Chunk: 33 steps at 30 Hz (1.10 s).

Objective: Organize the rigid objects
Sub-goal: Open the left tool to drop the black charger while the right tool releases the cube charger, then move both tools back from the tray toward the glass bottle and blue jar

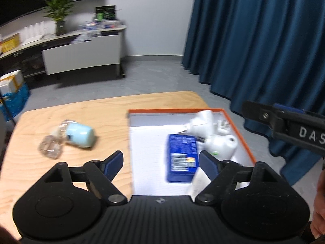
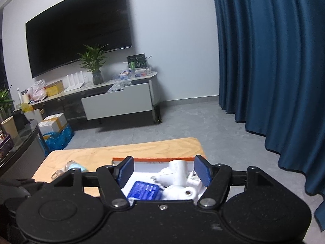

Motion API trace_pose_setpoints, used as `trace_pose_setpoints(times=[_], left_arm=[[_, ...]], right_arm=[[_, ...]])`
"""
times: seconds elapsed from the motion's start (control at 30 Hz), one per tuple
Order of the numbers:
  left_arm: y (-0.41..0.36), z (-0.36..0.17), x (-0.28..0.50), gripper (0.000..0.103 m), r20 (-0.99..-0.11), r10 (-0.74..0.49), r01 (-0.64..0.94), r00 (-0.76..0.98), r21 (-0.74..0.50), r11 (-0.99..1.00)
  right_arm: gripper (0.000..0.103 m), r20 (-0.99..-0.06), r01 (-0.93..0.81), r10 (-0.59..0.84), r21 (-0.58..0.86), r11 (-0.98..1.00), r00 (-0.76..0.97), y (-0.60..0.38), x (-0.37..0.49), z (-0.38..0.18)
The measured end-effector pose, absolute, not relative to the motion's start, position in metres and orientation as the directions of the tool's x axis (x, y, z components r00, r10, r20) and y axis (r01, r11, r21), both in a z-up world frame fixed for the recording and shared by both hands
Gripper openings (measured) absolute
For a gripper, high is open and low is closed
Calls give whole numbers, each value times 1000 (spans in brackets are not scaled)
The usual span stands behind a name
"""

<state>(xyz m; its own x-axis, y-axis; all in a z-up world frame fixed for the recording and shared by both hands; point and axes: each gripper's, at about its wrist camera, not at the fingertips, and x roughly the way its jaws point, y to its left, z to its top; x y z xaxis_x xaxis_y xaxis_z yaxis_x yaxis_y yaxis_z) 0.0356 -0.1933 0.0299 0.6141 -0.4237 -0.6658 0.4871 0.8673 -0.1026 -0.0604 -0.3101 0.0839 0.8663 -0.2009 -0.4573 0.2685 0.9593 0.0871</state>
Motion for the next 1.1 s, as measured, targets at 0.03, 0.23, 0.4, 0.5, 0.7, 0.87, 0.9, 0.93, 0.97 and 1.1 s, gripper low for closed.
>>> trace_pose_setpoints(times=[0.03,0.23,0.4,0.5,0.7,0.87,0.9,0.93,0.97,1.1], left_arm=[[-188,31,37,85,-667,-411,474,621,-98,875],[-160,35,40,86,-663,-368,417,652,-92,904],[-143,35,42,86,-659,-349,384,666,-98,918],[-134,35,43,86,-655,-341,365,674,-106,925],[-113,26,44,86,-660,-323,333,678,-115,936],[-93,19,47,87,-667,-292,298,685,-109,948],[-90,17,48,87,-669,-287,291,686,-110,950],[-86,15,49,87,-671,-280,282,686,-110,953],[-82,14,50,87,-674,-273,273,686,-109,956],[-71,10,56,87,-682,-252,248,687,-106,963]], right_arm=[[80,-459,262,-194,88,961,867,-306,-59,84],[82,-465,213,-156,74,974,871,-281,-52,85],[83,-477,180,-126,69,981,870,-265,-43,84],[83,-485,160,-108,66,985,868,-256,-38,82],[83,-507,119,-72,60,991,859,-236,-28,76],[83,-523,82,-41,56,995,851,-219,-21,69],[83,-526,76,-35,56,996,849,-216,-20,67],[83,-529,69,-30,55,996,848,-213,-18,66],[83,-532,63,-24,55,997,846,-211,-17,65],[83,-544,38,-1,57,998,839,-201,-12,60]])
